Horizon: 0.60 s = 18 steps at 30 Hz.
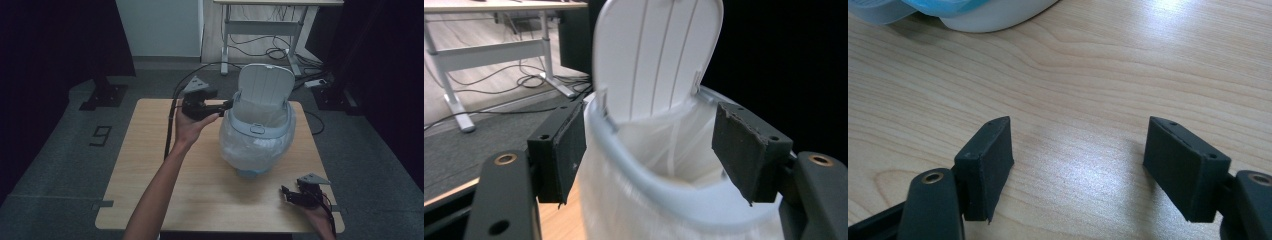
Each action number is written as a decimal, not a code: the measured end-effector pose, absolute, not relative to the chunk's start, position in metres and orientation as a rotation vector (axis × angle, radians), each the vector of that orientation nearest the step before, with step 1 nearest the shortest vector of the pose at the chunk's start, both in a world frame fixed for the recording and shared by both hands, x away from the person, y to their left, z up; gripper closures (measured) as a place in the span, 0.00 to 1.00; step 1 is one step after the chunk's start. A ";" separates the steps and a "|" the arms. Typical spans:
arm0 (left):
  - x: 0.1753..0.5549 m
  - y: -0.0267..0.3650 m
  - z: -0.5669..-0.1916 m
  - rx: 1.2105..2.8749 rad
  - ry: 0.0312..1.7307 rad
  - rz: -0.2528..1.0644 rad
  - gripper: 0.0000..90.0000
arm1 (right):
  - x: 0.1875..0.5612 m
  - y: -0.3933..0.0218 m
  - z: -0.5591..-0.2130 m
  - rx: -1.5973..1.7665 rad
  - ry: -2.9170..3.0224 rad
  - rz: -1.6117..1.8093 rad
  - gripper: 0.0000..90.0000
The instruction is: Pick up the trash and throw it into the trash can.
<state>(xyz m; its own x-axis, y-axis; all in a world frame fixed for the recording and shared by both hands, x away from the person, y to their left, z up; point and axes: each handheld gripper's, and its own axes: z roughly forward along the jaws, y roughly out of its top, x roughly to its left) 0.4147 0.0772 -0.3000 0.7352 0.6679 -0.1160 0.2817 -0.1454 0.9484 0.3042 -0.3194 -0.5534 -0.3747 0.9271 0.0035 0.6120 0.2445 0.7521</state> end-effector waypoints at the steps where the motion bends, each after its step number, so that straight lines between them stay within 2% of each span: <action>1: 0.415 0.077 -0.300 1.732 0.756 0.398 0.33 | 0.304 -0.319 -0.553 1.403 2.077 0.944 0.30; 4: 0.398 0.099 -0.316 1.740 0.775 0.426 0.31 | 0.304 -0.319 -0.553 1.403 2.077 0.945 0.30; 18: 0.351 0.137 -0.381 1.808 0.823 0.506 0.30 | 0.304 -0.319 -0.554 1.401 2.076 0.945 0.30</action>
